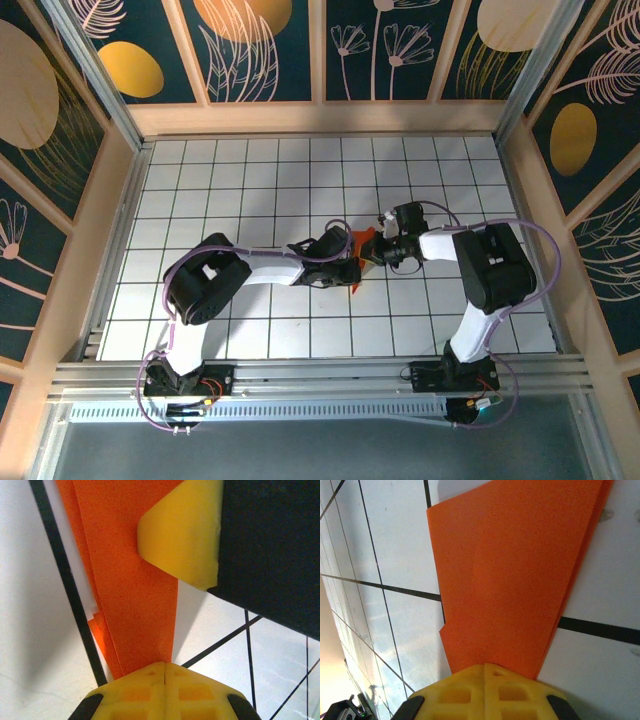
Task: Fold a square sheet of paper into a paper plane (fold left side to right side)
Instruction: Fold the wing for the fifth time at the center of the table.
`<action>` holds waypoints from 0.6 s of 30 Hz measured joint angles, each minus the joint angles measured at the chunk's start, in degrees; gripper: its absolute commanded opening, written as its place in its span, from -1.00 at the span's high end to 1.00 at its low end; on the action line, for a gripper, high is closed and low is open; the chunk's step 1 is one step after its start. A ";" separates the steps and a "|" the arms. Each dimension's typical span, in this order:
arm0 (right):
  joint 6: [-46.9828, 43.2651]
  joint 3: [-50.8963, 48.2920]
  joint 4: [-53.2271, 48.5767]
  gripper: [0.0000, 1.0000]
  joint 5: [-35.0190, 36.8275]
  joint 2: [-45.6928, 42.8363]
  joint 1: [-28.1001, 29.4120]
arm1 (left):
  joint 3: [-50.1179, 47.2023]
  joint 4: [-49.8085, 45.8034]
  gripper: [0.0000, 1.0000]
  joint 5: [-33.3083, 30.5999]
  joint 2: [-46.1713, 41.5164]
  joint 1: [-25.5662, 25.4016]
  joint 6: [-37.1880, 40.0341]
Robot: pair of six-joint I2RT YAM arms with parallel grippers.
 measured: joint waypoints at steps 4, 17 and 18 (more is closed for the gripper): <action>0.00 0.07 0.04 1.00 -0.15 0.11 0.00 | -0.13 -1.16 0.91 -0.31 -0.85 0.02 -0.02; -0.02 0.07 0.04 1.00 -0.17 0.17 -0.02 | -9.20 7.80 0.89 6.93 -8.92 0.83 -5.62; -0.04 0.07 0.07 1.00 -0.20 0.20 0.00 | -9.66 8.66 0.89 7.39 -8.90 0.83 -6.12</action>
